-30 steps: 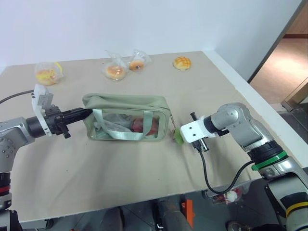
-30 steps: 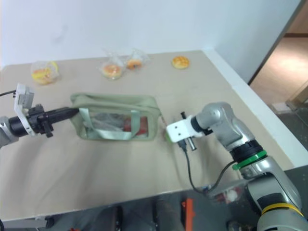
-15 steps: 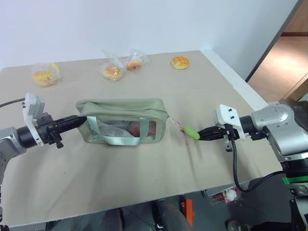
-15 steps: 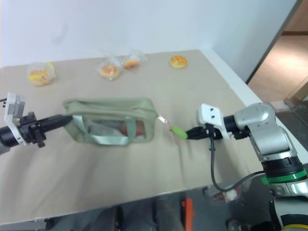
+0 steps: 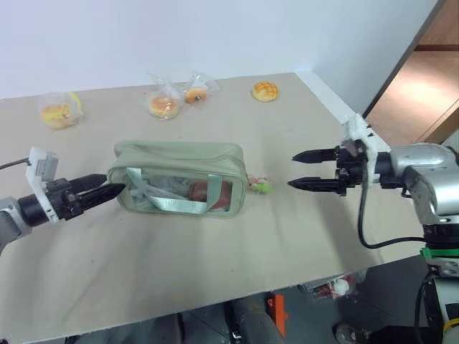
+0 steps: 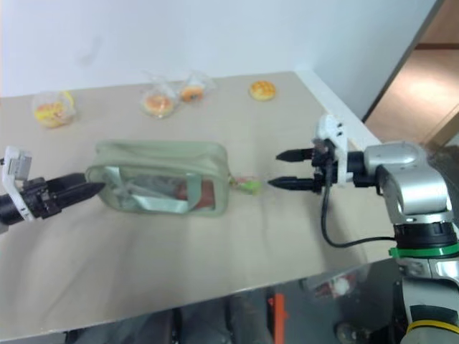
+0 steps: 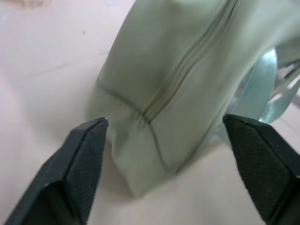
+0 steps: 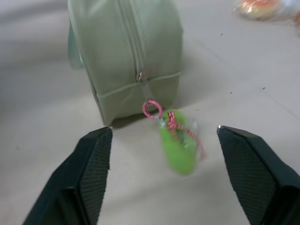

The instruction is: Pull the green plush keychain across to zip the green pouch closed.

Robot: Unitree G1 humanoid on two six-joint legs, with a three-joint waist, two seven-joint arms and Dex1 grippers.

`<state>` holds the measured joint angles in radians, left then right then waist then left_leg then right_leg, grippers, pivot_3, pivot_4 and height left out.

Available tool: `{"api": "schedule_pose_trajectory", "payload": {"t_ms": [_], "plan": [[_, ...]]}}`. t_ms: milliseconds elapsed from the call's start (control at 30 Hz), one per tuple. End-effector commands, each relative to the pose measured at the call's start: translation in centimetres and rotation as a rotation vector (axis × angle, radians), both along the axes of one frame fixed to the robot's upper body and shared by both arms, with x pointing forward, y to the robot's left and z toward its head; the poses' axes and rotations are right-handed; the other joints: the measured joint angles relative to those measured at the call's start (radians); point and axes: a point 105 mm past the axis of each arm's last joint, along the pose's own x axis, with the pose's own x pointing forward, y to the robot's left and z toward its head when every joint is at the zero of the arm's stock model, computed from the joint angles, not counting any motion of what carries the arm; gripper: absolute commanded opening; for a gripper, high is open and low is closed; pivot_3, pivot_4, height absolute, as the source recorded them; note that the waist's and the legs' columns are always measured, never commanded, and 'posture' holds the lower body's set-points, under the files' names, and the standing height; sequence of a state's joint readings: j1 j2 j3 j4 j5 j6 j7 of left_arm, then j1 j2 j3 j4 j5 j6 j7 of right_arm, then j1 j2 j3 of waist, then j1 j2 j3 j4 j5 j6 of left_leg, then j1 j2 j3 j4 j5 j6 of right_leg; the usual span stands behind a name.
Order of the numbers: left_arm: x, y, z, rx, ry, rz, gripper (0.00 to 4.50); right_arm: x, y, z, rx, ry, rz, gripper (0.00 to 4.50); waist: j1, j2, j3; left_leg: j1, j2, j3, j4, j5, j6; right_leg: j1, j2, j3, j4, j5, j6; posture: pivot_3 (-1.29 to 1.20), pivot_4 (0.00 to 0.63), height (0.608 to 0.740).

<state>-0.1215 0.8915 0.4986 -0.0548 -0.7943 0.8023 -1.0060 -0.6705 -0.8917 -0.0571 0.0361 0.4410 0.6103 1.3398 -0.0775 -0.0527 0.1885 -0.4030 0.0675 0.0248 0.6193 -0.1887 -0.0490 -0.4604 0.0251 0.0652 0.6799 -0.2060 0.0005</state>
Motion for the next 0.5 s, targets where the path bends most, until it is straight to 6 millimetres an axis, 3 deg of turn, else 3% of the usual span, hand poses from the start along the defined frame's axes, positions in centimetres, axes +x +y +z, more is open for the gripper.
{"api": "schedule_pose_trajectory", "payload": {"t_ms": [33,233,500], "plan": [[-1.9,2.6,0.3,0.086,-0.016,0.063,4.04,-1.4,-1.5,1.7,0.027,-0.043,-0.041,3.65,0.0,0.0,0.0,0.001,0.0,0.0,0.0,-0.003,0.003,0.0,0.0,0.0,0.0,-0.003,0.0,0.0,0.15,0.74],[-2.7,5.3,0.5,-0.035,-0.028,0.204,4.04,-2.6,-1.9,0.7,0.092,-0.025,-0.136,3.65,0.003,0.0,0.0,0.0,0.0,-0.001,0.0,-0.007,0.009,0.0,0.0,-0.002,0.001,-0.006,-0.002,0.0,0.15,0.74],[-1.5,4.8,1.3,-0.129,-0.073,0.211,4.04,-2.9,-0.4,0.1,0.166,-0.015,-0.165,3.65,0.001,-0.001,0.0,0.001,-0.001,0.001,0.007,-0.007,0.008,0.002,-0.001,0.001,0.001,-0.004,-0.001,0.0,0.15,0.74]]}}
